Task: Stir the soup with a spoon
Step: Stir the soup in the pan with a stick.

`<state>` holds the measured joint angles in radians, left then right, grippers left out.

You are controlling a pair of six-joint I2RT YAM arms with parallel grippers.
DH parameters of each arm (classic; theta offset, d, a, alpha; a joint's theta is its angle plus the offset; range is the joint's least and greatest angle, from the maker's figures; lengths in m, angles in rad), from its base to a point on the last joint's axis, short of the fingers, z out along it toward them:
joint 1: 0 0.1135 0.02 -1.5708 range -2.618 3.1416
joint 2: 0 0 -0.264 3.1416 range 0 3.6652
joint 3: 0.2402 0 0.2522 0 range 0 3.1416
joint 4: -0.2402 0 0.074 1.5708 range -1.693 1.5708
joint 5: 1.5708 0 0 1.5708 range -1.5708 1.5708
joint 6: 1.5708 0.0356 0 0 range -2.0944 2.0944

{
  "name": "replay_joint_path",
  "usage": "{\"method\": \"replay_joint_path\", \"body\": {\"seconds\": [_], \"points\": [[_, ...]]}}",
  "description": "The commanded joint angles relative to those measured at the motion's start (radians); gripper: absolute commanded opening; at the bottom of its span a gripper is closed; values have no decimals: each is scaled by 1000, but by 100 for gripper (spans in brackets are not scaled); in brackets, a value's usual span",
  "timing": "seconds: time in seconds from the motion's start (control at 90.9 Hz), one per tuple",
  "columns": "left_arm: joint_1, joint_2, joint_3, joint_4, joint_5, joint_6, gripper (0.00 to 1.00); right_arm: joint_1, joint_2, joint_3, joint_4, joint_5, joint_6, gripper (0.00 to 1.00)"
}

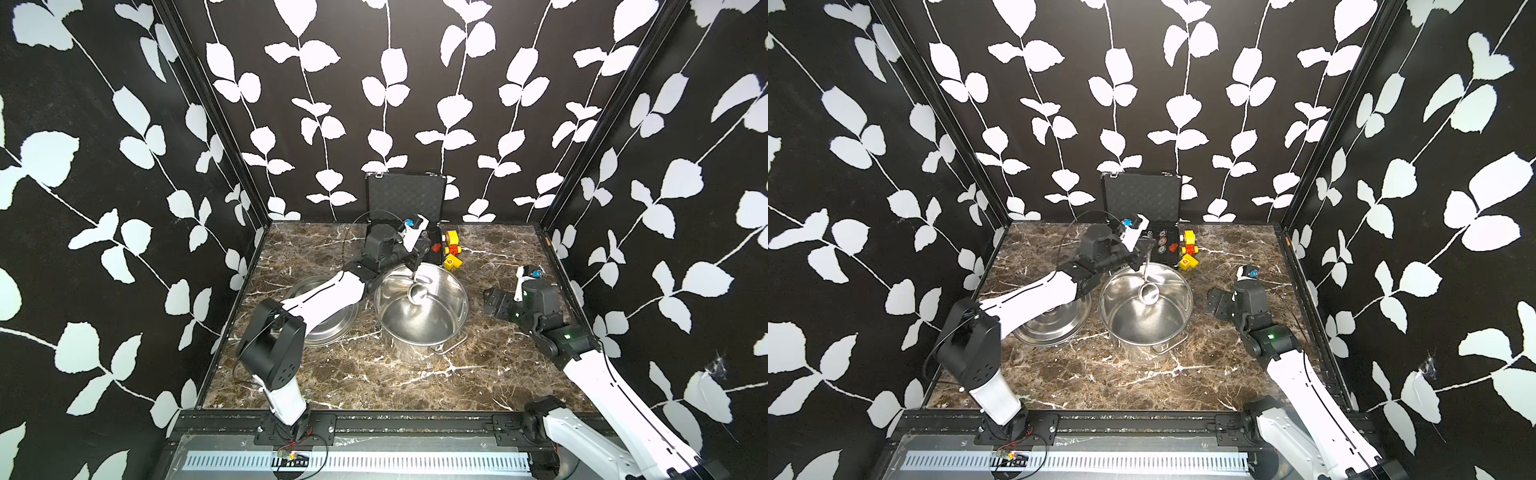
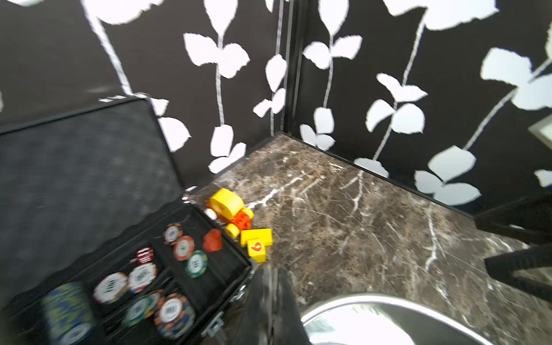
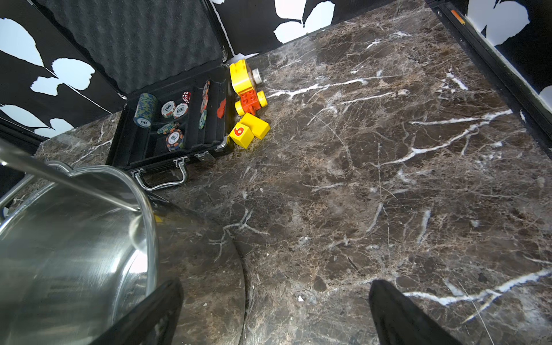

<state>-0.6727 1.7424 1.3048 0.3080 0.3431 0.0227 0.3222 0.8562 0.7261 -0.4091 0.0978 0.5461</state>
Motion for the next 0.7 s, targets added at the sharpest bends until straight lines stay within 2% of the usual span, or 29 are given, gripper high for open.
{"method": "replay_joint_path", "body": {"seconds": [0.0, 0.132, 0.275, 0.495, 0.693], "points": [[-73, 20, 93, -23, 90, 60, 0, 6, -12, 4, -9, 26, -16, 99], [-150, 47, 143, -75, 137, 133, 0, 6, -23, 1, -14, 34, -17, 99], [-212, 28, 131, -128, 174, 202, 0, 6, -28, -7, -13, 34, -12, 99], [-282, -91, 11, -241, 186, 314, 0, 6, -25, -11, -2, 36, -12, 99], [-303, -259, -162, -251, 139, 330, 0, 6, -2, -7, 16, 19, -9, 99]]}}
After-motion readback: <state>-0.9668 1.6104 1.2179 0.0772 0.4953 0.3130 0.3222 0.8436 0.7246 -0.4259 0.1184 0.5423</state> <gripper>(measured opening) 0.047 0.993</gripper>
